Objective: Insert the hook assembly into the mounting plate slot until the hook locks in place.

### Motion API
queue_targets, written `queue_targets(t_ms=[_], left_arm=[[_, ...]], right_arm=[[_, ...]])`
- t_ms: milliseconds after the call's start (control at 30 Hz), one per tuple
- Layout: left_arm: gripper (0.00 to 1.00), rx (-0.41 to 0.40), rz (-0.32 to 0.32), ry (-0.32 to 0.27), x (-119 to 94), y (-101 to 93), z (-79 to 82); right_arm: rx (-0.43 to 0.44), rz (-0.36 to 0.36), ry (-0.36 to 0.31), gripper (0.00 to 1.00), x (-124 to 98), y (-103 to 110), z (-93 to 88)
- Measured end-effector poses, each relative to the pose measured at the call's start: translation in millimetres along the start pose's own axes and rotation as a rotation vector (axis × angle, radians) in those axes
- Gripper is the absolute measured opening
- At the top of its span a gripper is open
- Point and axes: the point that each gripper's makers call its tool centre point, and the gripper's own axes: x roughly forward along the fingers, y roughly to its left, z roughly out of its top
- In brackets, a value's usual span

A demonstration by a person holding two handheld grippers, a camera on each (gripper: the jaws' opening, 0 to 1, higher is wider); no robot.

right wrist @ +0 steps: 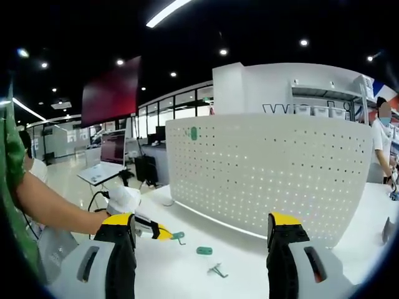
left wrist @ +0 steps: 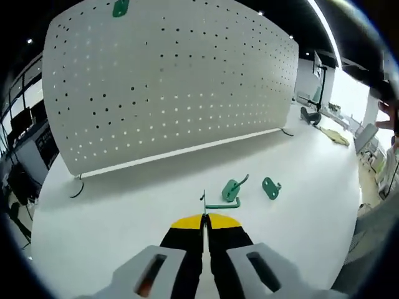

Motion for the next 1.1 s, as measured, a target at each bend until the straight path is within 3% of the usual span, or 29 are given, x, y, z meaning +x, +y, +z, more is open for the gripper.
queue_targets(t_ms=[233,400,800,1100], left_arm=[[0.02,0.017,-0.044,-0.073,-27.1,-15.4,32.9],[0.02,0.037,-0.09,-0.135,-52.3,-36.6,56.8],[0.02,0.056,-0.169,-0.213,-107.5,-62.1,84.6],[0.02,0.029,-0.305,-0.268,-146.4,-80.0,102.1]], right_arm=[[-0.003,0.013,-0.007,0.87,-1.1,6.0,2.2],[-0.007,0.016,-0.018,0.87,-3.8,8.1,6.1],[-0.006,0.024,-0.03,0.84,-10.3,11.0,8.0],[0.026,0.067,-0.041,0.8,-10.9,19.4,10.8]])
